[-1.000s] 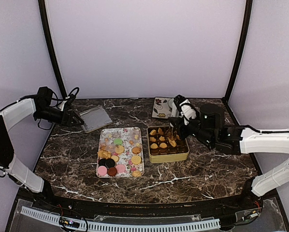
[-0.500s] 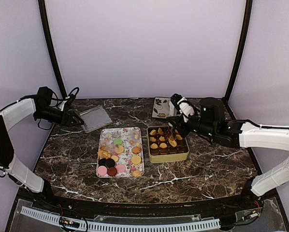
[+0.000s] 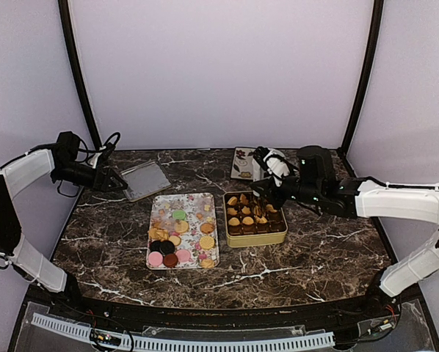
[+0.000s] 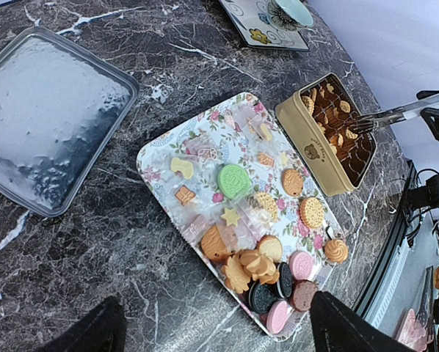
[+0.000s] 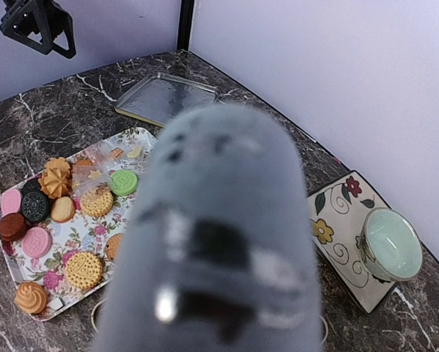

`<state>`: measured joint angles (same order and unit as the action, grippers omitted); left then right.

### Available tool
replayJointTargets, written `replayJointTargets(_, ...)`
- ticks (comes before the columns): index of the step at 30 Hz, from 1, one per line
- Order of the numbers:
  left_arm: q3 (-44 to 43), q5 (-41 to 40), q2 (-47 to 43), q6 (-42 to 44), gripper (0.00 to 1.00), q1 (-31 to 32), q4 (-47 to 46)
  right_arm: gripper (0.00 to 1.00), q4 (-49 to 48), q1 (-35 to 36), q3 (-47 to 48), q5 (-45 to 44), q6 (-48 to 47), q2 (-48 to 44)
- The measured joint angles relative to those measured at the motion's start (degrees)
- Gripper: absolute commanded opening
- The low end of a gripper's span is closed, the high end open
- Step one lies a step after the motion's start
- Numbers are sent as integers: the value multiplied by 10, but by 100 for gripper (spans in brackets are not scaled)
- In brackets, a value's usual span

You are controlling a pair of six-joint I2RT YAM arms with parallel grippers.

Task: Pack the cookies
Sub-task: Place the fake cookies in the empty pocket of the box, then pick up the fake cookies from the plate.

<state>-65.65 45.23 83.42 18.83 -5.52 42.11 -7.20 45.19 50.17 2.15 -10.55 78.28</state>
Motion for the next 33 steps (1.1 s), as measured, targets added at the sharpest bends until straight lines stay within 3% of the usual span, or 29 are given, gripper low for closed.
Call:
replayJointTargets(4, 0, 0, 0, 0, 89, 0, 0, 27, 0, -2, 0, 2, 1, 3)
replayJointTargets(6, 0, 0, 0, 0, 89, 0, 0, 37, 0, -2, 0, -1, 2, 3)
replayJointTargets(11, -2, 0, 0, 0, 89, 0, 0, 44, 9, -3, 1, -11, 12, -11)
replayJointTargets(24, -6, 0, 0, 0, 89, 0, 0, 41, -19, 4, 8, -9, 67, -49)
replayJointTargets(33, -6, -3, 0, 3, 90, 0, 2, 41, -83, 116, 56, -37, 93, 30)
